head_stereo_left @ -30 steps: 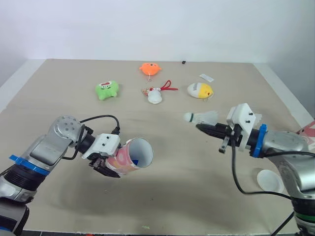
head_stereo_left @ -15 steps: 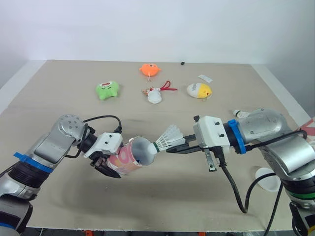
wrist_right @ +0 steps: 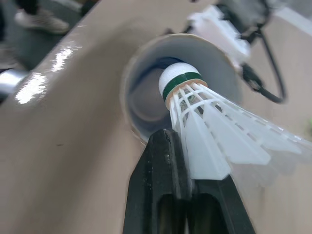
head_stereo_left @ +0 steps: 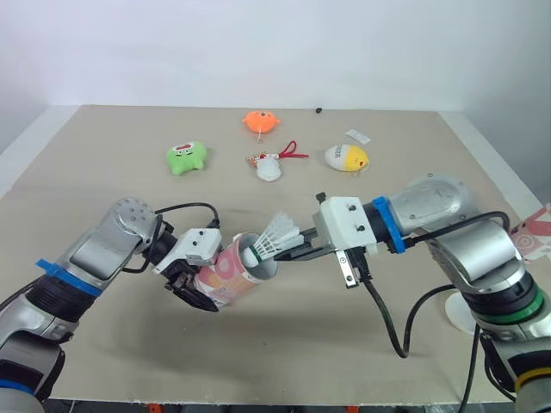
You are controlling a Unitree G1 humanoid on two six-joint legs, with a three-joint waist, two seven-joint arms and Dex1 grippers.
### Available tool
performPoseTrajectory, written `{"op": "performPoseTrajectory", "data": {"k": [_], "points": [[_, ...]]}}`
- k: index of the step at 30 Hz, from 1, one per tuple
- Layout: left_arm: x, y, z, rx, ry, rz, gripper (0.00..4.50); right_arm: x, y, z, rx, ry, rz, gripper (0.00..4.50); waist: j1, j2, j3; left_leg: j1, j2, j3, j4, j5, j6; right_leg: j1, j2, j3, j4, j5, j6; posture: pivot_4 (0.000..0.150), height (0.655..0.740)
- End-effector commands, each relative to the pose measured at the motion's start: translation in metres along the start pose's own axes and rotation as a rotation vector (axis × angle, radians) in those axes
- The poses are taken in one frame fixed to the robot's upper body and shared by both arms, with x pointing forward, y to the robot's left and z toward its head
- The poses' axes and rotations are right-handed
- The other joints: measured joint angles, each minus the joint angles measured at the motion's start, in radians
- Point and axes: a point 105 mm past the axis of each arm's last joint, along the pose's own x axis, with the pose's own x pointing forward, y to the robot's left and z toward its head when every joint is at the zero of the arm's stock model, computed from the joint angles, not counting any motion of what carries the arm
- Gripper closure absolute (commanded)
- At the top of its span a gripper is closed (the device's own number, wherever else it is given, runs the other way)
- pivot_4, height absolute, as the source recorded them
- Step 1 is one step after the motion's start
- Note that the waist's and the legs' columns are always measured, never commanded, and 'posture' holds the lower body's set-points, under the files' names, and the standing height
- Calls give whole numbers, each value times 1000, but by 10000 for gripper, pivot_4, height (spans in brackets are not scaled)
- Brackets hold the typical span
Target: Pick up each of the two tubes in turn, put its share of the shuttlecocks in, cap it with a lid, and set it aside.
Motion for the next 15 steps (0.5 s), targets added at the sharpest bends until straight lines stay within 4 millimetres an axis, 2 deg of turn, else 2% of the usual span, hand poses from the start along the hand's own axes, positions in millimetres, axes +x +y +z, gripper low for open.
{"op": "performPoseTrajectory", "data": {"k": [1, 2, 3, 5, 7, 10, 12, 15], "points": [[-2, 3, 7, 27, -7, 3, 16245, -3, -4, 15, -21, -50, 38, 26804, 0, 0, 0, 0, 0, 0, 0, 0, 0, 0, 0, 0, 0, 1, -2, 1500, 7323], [-2, 3, 7, 28, -8, 3, 16245, -3, -5, 17, -16, -68, 41, 26804, 0, 0, 0, 0, 0, 0, 0, 0, 0, 0, 0, 0, 0, 1, -2, 1500, 7323], [-1, 3, 7, 27, -9, 2, 16245, -5, -4, 22, -7, -105, 55, 19446, 0, 0, 0, 0, 0, 0, 0, 0, 0, 0, 0, 0, 0, 1, -2, 1500, 7323], [-1, 2, 7, 25, -11, 4, 16245, -13, -4, 33, 28, -190, 65, 13738, 0, 0, 0, 0, 0, 0, 0, 0, 0, 0, 0, 0, 0, 1, -3, 1500, 7323], [-1, 2, 7, 23, -11, 5, 16245, -25, -3, 40, 62, -259, 58, 13738, 0, 0, 0, -1, 0, -1, 0, 0, 0, 0, 0, -1, 0, 1, -3, 1500, 7323], [-1, 2, 7, 25, -18, 16, 16245, -45, -3, 40, 127, -303, -8, 13738, 1, 0, 0, -1, 0, -1, 0, 0, 0, 0, -1, -1, 0, 1, -3, 1500, 7323], [0, 2, 7, 27, -21, 19, 16245, -52, -1, 40, 152, -313, -30, 13738, 1, 0, 0, -1, 0, -1, 0, 0, 0, 1, -1, -1, 0, 1, -3, 1500, 7323], [5, 5, 7, 65, -26, 44, 16245, -72, 2, 18, 263, -240, -191, 13738, 1, 0, 0, -1, -1, -1, 0, 0, 0, 0, -1, -1, 0, 1, -3, 1500, 7323]]}}
